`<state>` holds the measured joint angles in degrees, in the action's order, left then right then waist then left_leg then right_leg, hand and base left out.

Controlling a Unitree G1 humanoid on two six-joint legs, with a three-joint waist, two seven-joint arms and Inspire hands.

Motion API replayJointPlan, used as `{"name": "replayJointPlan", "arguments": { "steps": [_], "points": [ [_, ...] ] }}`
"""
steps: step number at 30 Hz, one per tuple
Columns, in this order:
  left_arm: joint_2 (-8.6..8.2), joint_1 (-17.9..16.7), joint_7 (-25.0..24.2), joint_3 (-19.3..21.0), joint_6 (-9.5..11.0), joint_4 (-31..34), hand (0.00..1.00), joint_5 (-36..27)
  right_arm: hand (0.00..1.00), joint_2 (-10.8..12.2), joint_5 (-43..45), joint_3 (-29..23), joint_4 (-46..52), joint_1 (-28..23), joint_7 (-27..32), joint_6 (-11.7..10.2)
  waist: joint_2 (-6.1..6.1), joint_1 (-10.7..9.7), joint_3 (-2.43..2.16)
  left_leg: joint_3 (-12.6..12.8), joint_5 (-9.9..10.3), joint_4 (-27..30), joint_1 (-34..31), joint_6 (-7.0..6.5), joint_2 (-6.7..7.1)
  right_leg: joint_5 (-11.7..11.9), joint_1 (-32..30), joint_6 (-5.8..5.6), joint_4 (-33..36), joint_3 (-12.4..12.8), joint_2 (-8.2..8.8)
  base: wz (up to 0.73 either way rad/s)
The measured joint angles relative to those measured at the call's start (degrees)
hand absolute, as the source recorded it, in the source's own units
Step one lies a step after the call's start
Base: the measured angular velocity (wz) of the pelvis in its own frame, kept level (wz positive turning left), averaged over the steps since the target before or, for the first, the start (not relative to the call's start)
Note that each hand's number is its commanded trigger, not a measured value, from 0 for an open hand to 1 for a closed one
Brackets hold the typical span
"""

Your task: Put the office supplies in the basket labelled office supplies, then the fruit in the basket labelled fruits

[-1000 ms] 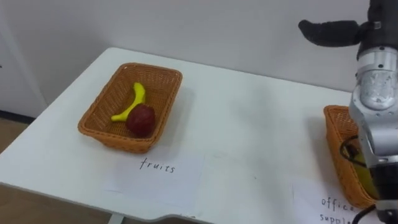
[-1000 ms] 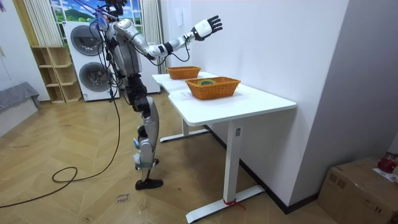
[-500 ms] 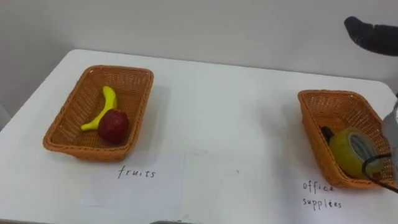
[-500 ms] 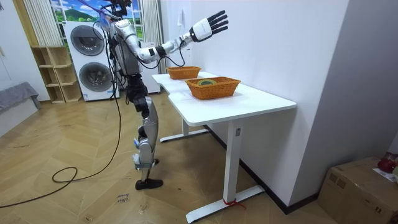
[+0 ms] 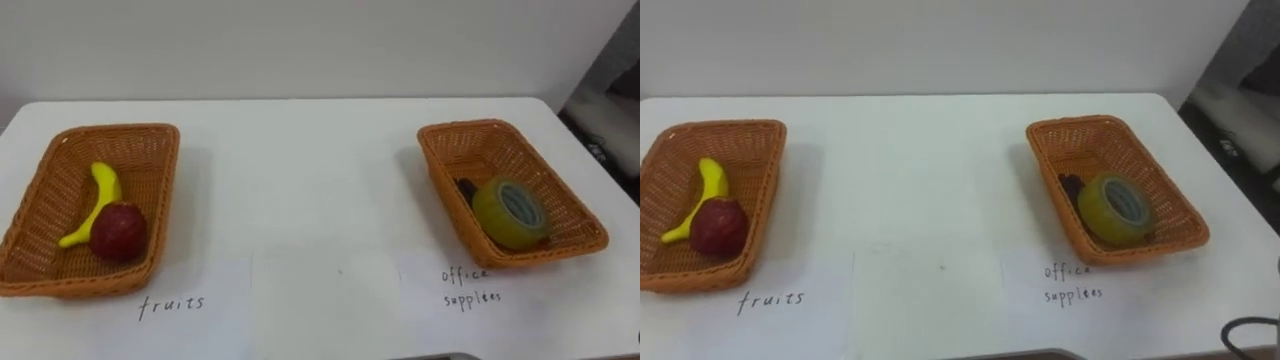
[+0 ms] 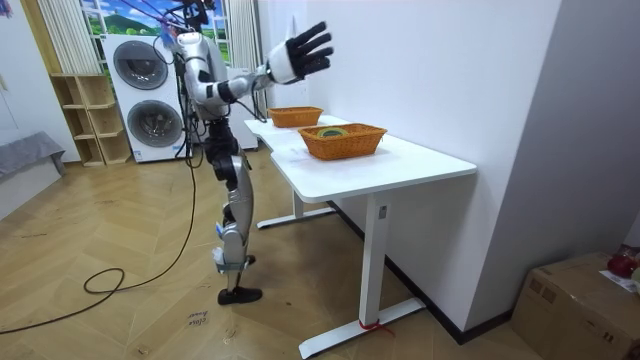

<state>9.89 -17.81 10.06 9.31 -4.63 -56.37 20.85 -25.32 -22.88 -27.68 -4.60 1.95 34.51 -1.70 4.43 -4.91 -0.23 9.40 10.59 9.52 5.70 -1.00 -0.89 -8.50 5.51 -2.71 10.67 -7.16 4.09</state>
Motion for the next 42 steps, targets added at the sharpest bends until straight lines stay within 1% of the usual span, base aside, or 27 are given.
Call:
{"name": "replayJointPlan", "arguments": {
  "steps": [3,5,6,8,10,13,14,15,16,17,18,19,20,21,23,24,25,26,27,28,31,33,35,36,39,41,42],
  "points": [
    [-0.02,0.2,0.8,-0.1,0.1,0.5,0.0,0.0,0.0,0.0,-1.3,-0.3,0.0,-3.0,1.7,-0.3,0.03,-1.0,0.04,0.6,0.1,0.0,0.0,0.16,-0.24,0.0,-0.1,0.04,-0.1,0.3,-0.24,-0.06],
    [-0.03,0.3,1.0,-0.5,0.1,0.3,0.0,0.0,0.0,0.1,-1.7,-0.4,-0.1,-4.3,2.4,-0.5,0.02,-1.0,0.08,1.2,0.1,0.0,0.0,0.27,-0.44,0.1,-0.4,0.14,0.0,1.0,-0.47,-0.14],
    [-0.03,0.5,1.2,-0.7,0.1,0.3,0.0,0.0,0.0,0.3,-2.6,-0.4,-0.2,-5.5,3.0,-1.2,0.13,-1.0,0.16,1.4,0.2,0.0,0.0,0.34,-0.51,0.1,-0.5,0.2,0.0,1.1,-0.55,-0.11],
    [-0.05,0.6,1.8,-1.1,0.4,0.4,0.0,-0.1,0.0,0.4,-4.4,-0.5,-0.4,-7.3,4.0,-1.7,0.33,-1.1,0.28,1.5,0.3,0.0,0.0,0.45,-0.54,0.1,-0.6,0.24,-0.1,1.3,-0.62,-0.06],
    [-0.03,0.8,2.3,-1.1,0.4,0.7,0.0,-0.1,0.0,1.1,-5.8,-0.5,-1.4,-8.8,4.8,-2.0,0.74,-1.1,0.59,1.7,0.3,0.0,-0.1,0.52,-0.52,-0.2,-0.8,0.32,-0.6,1.8,-0.72,-0.05],
    [-0.01,0.7,2.4,-1.3,0.4,0.8,0.0,-0.2,0.0,2.2,-7.1,-0.6,-2.0,-9.9,6.3,-2.3,0.74,-1.1,0.61,1.8,0.4,0.2,0.0,0.57,-0.58,-0.2,-0.9,0.32,-1.2,2.0,-0.86,-0.03],
    [-0.01,0.6,3.0,-1.3,0.4,0.8,0.0,-0.9,0.0,2.9,-7.5,-0.6,-4.0,-10.1,6.8,-3.5,0.61,-1.2,0.75,1.8,0.4,0.1,0.0,0.59,-0.58,-0.2,-0.8,0.34,-1.2,2.0,-0.88,0.0],
    [-0.01,0.7,3.4,-1.4,0.4,1.0,0.0,-1.5,0.0,3.6,-8.8,-0.6,-5.9,-10.1,7.6,-3.7,0.6,-1.2,0.6,1.6,0.5,0.1,-0.1,0.61,-0.58,-0.2,-0.8,0.35,-1.2,2.0,-0.91,0.0],
    [-0.01,0.6,3.4,-1.5,0.4,1.2,0.0,-1.7,0.0,3.9,-9.7,-0.6,-6.5,-10.2,8.2,-3.7,0.83,-1.2,0.58,1.5,0.5,0.0,0.0,0.62,-0.58,-0.2,-0.8,0.35,-1.1,2.0,-0.92,0.0],
    [-0.01,0.6,3.5,-1.5,0.5,1.3,0.0,-2.0,0.0,4.9,-12.2,-0.7,-7.2,-10.4,9.1,-3.8,0.18,-1.2,0.42,1.6,0.5,-0.1,-0.1,0.67,-0.58,-0.2,-0.9,0.35,-1.1,2.2,-0.99,0.0],
    [-0.02,0.6,3.5,-1.5,0.5,1.7,0.0,-2.3,0.0,5.6,-13.9,-0.7,-8.4,-10.8,9.7,-3.8,-0.03,-1.2,0.25,1.6,0.5,-0.1,-0.1,0.7,-0.59,-0.2,-0.8,0.35,-1.1,2.3,-1.04,0.0],
    [-0.02,0.5,3.5,-1.5,0.5,2.0,0.0,-2.4,0.0,6.1,-14.4,-0.7,-8.6,-11.3,10.0,-3.8,-0.19,-1.2,0.21,1.6,0.6,-0.2,-0.1,0.7,-0.59,-0.2,-0.7,0.35,-1.1,2.3,-1.05,0.0],
    [-0.03,0.4,3.6,-1.5,0.5,2.8,0.0,-2.5,0.0,7.1,-15.4,-0.8,-8.6,-12.1,10.7,-3.8,-0.43,-1.2,0.31,1.6,0.5,-0.3,-0.1,0.7,-0.59,-0.2,-0.8,0.35,-0.9,2.3,-1.05,0.0],
    [-0.01,0.3,3.8,-1.5,0.5,2.9,0.0,-2.5,0.0,8.0,-15.8,-0.7,-8.8,-13.1,10.9,-3.9,-0.87,-1.4,0.27,1.6,0.5,-0.4,-0.1,0.7,-0.59,-0.2,-0.7,0.35,-0.9,2.3,-1.05,0.05],
    [0.0,0.5,4.8,-1.5,0.5,2.8,0.0,-2.8,0.0,9.5,-16.7,-0.7,-10.9,-15.1,10.5,-4.4,-1.07,-1.4,0.16,1.4,0.6,-0.4,0.0,0.71,-0.6,-0.2,-0.4,0.35,-1.0,2.2,-1.05,0.06],
    [-0.01,0.5,5.0,-1.5,0.7,2.8,0.0,-2.8,0.0,10.9,-17.9,-0.7,-12.4,-16.0,10.5,-4.4,-1.3,-1.5,0.15,1.4,0.6,-0.5,0.0,0.73,-0.63,-0.2,-0.4,0.34,-1.0,2.2,-1.08,0.0],
    [-0.01,0.5,5.0,-1.5,0.8,2.8,0.0,-2.8,0.0,11.5,-18.5,-0.7,-13.2,-16.2,10.4,-4.4,-1.4,-1.5,0.2,1.5,0.6,-0.6,0.0,0.74,-0.63,-0.2,-0.5,0.34,-1.0,2.3,-1.08,0.0],
    [-0.02,0.4,5.0,-1.5,0.8,2.7,0.0,-2.8,0.0,12.5,-19.8,-0.7,-15.0,-16.6,10.3,-4.4,-1.63,-2.1,0.2,1.5,0.6,-0.9,-0.1,0.73,-0.63,-0.2,-0.6,0.34,-1.0,2.3,-1.09,0.0],
    [-0.05,0.1,5.0,-1.5,0.8,2.7,0.0,-2.8,0.0,13.0,-21.5,-0.7,-18.0,-16.7,10.0,-4.4,-1.73,-2.4,0.15,1.5,0.7,-0.9,-0.1,0.72,-0.63,-0.2,-0.6,0.34,-1.0,2.3,-1.08,0.0],
    [-0.08,0.1,5.0,-1.5,0.8,2.7,0.0,-2.7,0.0,13.2,-22.4,-0.7,-19.4,-16.7,9.8,-4.4,-1.74,-2.5,0.15,1.5,0.7,-0.9,-0.1,0.73,-0.62,-0.2,-0.6,0.35,-1.0,2.4,-1.08,0.0],
    [-0.46,-0.1,4.8,-1.5,0.9,2.5,0.0,-2.6,0.0,15.1,-24.3,-0.7,-26.9,-16.8,10.0,-4.5,-1.96,-2.7,0.1,1.4,0.7,-0.7,0.0,0.73,-0.53,-0.4,-0.5,0.43,-1.0,2.5,-1.01,-0.01],
    [-0.46,-0.2,4.5,-1.4,1.0,2.4,0.0,-2.6,0.0,16.0,-24.7,-0.7,-29.2,-17.0,10.5,-4.5,-2.18,-2.7,0.12,1.4,0.7,-0.5,-0.1,0.72,-0.51,-0.6,-0.5,0.46,-1.0,2.5,-0.99,0.0],
    [-0.54,-0.2,4.3,-1.4,1.0,1.9,0.0,-2.6,0.0,16.3,-24.5,-0.4,-31.8,-17.0,10.4,-4.6,-2.44,-2.5,0.1,1.2,0.7,-0.4,0.0,0.73,-0.5,-0.7,-0.7,0.38,-1.0,2.5,-0.97,0.0],
    [-0.63,-0.5,4.2,-1.4,1.0,1.9,0.0,-2.6,0.0,16.5,-23.8,0.6,-33.5,-17.0,10.3,-4.6,-2.82,-2.5,0.15,1.2,0.7,-0.4,0.0,0.73,-0.5,-0.8,-0.8,0.41,-1.0,2.6,-0.97,0.0],
    [-1.06,-0.9,4.3,-1.6,1.0,1.8,0.0,-2.6,0.0,16.6,-21.6,3.9,-38.5,-17.7,9.8,-4.6,-2.88,-2.4,-0.11,0.9,0.7,-0.1,0.0,0.74,-0.48,-0.9,-0.6,0.49,-0.9,2.4,-0.99,0.06],
    [-1.58,-1.1,4.4,-1.5,1.0,0.9,0.0,-2.6,0.0,16.8,-20.9,5.6,-40.1,-17.8,9.4,-4.7,-3.2,-2.2,-0.12,0.9,0.7,-0.1,0.0,0.76,-0.47,-0.9,-0.6,0.49,-0.9,2.4,-1.0,0.02],
    [-1.81,-1.0,4.4,-1.5,1.0,0.6,0.0,-2.7,0.0,16.8,-20.2,6.8,-41.9,-17.8,8.6,-4.7,-3.14,-2.2,-0.16,0.9,0.7,-0.1,0.0,0.79,-0.48,-0.9,-0.6,0.51,-0.9,2.3,-0.99,0.0]
  ]
}}
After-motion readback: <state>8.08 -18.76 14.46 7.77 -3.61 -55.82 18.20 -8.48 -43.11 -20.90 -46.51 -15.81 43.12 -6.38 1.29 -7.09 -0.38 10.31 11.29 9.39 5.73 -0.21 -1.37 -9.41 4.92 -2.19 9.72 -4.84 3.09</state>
